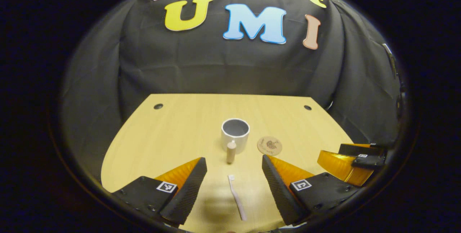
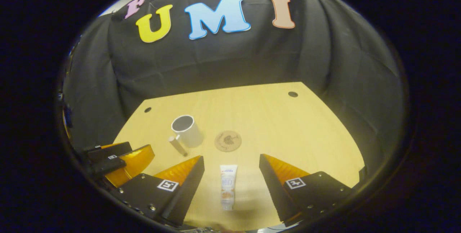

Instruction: Put the toothbrush and toothpaste on the desktop into the cup, then pick up the cup and place it on the coaster on the desktop.

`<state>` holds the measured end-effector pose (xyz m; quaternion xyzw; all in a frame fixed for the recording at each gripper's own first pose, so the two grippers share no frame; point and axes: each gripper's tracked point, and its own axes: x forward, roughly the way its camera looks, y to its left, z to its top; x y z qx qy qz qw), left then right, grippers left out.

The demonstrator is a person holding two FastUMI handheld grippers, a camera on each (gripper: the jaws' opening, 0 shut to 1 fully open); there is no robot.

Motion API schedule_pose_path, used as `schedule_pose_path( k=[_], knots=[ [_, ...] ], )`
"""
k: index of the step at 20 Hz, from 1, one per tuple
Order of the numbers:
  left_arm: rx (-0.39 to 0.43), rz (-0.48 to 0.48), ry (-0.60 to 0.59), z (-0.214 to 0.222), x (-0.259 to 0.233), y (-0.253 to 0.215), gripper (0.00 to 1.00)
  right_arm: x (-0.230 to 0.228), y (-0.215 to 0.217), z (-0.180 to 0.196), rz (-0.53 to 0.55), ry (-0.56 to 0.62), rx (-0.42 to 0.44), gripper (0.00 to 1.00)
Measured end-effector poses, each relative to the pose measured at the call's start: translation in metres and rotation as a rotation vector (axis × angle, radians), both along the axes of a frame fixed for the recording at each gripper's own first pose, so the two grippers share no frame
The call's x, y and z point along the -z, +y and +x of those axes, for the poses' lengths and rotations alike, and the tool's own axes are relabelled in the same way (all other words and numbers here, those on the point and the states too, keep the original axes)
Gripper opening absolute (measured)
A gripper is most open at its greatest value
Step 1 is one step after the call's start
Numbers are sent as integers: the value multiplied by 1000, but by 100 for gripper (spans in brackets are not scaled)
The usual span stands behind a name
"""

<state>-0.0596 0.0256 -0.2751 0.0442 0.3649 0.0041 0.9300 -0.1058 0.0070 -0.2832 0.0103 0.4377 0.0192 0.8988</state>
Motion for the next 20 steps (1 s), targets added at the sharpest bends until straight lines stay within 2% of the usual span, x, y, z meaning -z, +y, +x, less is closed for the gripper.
schedule_pose_path(
  k=[8, 11, 20],
  knots=[
    [-41, -4, 288, -46, 91, 4, 100, 71, 6, -41, 13, 247, -52, 92],
    [-71, -15, 348, -54, 106, 6, 100, 86, 7, -48, 23, 305, -57, 92],
    [-119, 34, 485, -72, 151, 24, 100, 128, 8, -62, 21, 483, -55, 92]
  ],
)
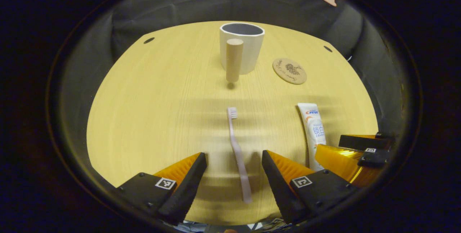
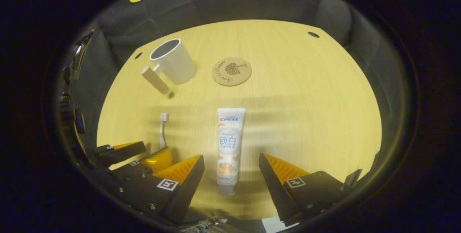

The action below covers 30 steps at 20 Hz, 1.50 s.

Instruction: Put the toothbrush and toothpaste on the desktop into the cup, then pick up the cup and place it on the coaster on the desktop.

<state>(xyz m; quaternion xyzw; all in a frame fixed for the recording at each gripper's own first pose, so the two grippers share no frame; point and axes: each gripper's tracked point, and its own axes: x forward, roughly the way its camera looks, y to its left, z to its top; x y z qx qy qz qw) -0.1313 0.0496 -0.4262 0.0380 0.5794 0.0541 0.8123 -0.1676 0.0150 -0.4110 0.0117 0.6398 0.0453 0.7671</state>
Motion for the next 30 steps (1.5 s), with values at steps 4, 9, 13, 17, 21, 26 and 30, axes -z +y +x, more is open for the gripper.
schedule_pose_path(
  k=[4, 9, 13, 17, 21, 26, 30],
  knots=[
    [-7, 4, 23, -2, 6, 2, 100, 9, 1, -3, -19, 38, -19, 90],
    [-14, 28, 38, -3, 10, 7, 100, 17, 2, -5, -35, 62, -43, 85],
    [-5, 51, 47, -3, 11, 8, 98, 24, -1, -9, -57, 78, -58, 84],
    [-2, 53, 47, -3, 12, 9, 100, 29, -6, -10, -91, 90, -77, 69],
    [13, 54, 43, 1, 9, 5, 86, 33, -8, -18, -105, 129, -101, 47],
    [-6, 65, 38, 4, 10, 4, 38, 30, -11, -17, -120, 158, -87, 33],
    [-4, 62, 35, 10, 12, 5, 20, 31, -8, -22, -87, 190, -64, 23]
  ],
)
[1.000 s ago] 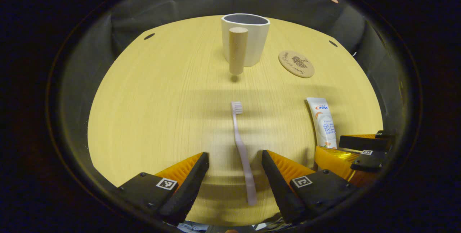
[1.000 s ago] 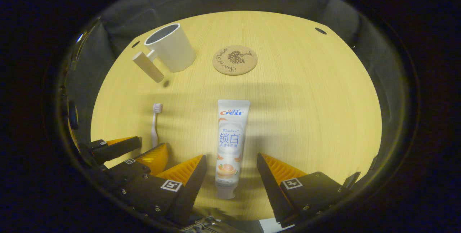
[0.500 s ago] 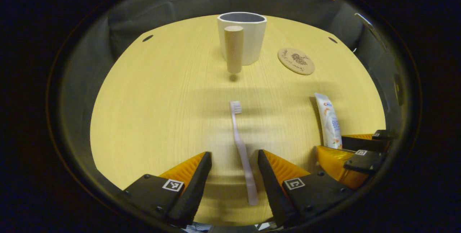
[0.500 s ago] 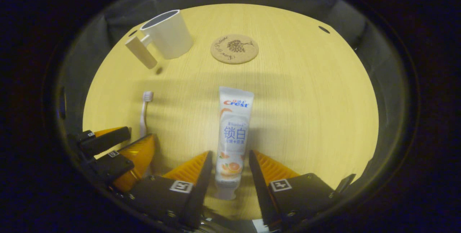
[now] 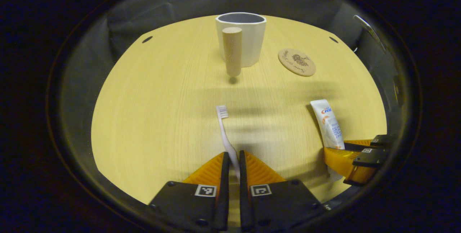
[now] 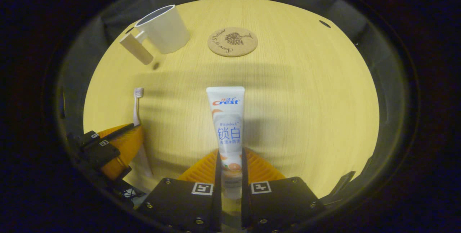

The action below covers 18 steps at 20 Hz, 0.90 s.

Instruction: Put the toothbrush and toothpaste on the desktop into the cup, then pick up the cup and place it on the coaster on the desktop.

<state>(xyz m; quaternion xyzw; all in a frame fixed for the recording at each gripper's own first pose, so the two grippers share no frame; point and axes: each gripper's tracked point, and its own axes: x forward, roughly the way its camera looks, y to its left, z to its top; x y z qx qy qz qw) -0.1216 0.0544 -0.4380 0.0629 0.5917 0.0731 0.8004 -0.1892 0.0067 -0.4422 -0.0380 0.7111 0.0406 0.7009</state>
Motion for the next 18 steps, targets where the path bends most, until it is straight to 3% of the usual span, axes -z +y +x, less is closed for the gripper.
schedule_pose_path(
  k=[1, 2, 3, 4, 5, 6, 10, 18],
  knots=[
    [-7, 1, 5, -2, 1, 0, 8, -1, 0, 2, 7, 1, 9, 23],
    [5, 1, 7, -4, 0, 1, 3, -1, 0, 3, 12, -3, 11, 23],
    [10, 3, 2, -3, 0, 1, 8, 7, 1, 7, 24, -21, 62, 23],
    [7, 1, -1, -2, -1, 1, 8, -8, 1, 3, 37, -24, 89, 8],
    [10, -2, -7, -1, -1, 0, 13, -3, 1, 2, 52, -2, 110, 9],
    [15, -4, -8, -2, -1, 0, 7, -1, 1, 5, 65, -18, 123, 9],
    [28, -32, -25, 6, -7, -3, 7, -2, 1, 3, 77, -13, 127, 9],
    [58, -93, -258, 79, -109, -26, 7, -4, 0, 3, 72, -26, 116, 9]
  ],
)
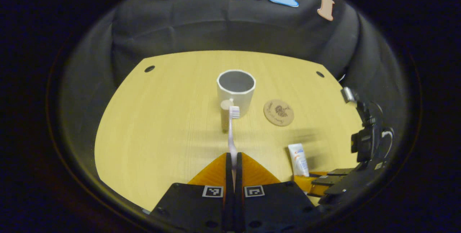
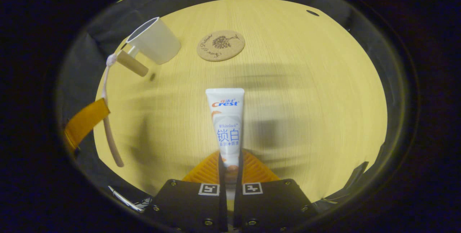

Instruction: Put the toothbrush and toothpaste on the desktop into the cup, then pick up the cup and place it on the coaster on the desktop.

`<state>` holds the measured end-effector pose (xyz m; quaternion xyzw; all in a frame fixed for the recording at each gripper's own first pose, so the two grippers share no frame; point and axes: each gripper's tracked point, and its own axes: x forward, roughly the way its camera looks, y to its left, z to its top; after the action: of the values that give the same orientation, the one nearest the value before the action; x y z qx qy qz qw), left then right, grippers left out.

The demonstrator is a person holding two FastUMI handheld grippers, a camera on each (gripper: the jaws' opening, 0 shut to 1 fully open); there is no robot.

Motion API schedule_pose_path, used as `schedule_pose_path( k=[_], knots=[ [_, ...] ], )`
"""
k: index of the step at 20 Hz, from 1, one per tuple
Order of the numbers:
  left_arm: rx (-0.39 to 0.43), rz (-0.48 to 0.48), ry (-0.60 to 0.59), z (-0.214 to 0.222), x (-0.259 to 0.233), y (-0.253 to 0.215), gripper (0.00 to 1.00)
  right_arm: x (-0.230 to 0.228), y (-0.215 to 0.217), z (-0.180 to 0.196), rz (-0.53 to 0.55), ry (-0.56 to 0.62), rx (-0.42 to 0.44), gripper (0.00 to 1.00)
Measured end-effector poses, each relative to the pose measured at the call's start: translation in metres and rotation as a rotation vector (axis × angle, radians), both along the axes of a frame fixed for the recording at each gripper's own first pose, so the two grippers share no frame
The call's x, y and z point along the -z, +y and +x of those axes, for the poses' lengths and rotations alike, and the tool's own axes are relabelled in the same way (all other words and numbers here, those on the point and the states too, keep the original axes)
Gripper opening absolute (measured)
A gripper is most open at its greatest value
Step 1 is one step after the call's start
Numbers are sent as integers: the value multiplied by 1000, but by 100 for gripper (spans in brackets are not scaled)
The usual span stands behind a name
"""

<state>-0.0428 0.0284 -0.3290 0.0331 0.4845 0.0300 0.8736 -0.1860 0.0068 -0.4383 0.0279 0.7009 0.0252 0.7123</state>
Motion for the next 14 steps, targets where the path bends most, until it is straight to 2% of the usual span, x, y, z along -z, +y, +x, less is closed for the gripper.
schedule_pose_path(
  k=[7, 14],
  knots=[
    [-15, -69, -148, 74, -79, -2, 7, 0, 0, 1, -1, -2, 1, 9],
    [11, -88, -267, 170, -111, 4, 7, 0, 0, 0, 4, -3, 3, 9]
  ],
)
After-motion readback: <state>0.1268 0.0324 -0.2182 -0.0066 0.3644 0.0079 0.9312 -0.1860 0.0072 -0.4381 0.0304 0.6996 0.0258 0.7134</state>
